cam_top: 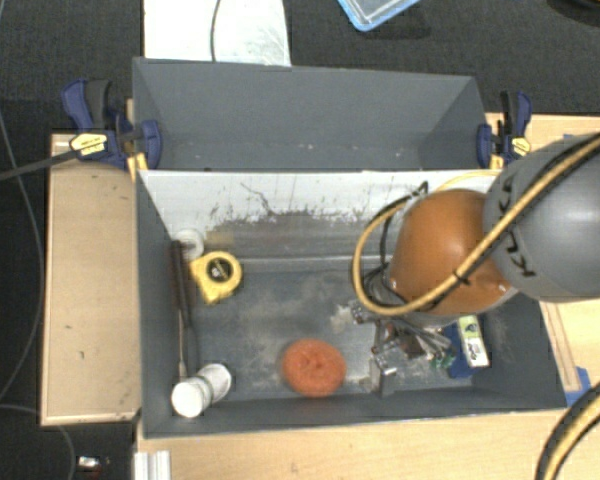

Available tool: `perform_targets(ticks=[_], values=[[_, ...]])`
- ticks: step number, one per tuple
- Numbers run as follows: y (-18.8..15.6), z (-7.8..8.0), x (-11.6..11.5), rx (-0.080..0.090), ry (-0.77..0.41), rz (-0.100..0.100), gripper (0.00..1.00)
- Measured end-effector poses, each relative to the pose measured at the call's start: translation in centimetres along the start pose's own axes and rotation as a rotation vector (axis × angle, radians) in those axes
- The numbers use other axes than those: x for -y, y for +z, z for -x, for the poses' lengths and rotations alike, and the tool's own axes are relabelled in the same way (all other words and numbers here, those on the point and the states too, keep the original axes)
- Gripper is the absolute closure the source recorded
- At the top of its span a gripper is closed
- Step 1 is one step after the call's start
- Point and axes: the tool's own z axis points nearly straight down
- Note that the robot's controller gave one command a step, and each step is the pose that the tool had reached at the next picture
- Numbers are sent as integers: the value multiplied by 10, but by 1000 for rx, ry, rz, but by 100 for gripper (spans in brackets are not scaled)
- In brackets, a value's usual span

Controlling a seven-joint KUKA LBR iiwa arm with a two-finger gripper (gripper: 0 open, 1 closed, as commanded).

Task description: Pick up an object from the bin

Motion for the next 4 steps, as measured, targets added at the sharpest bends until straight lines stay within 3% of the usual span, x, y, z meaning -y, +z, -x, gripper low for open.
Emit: perform_targets(ticks=[1,2,3,4], values=[[-28,-4,21,5,125,0,0],[-18,4,-13,2,-29,1,0],[-18,14,-31,7,-53,0,0],[9,16,-45,5,-127,0,0]])
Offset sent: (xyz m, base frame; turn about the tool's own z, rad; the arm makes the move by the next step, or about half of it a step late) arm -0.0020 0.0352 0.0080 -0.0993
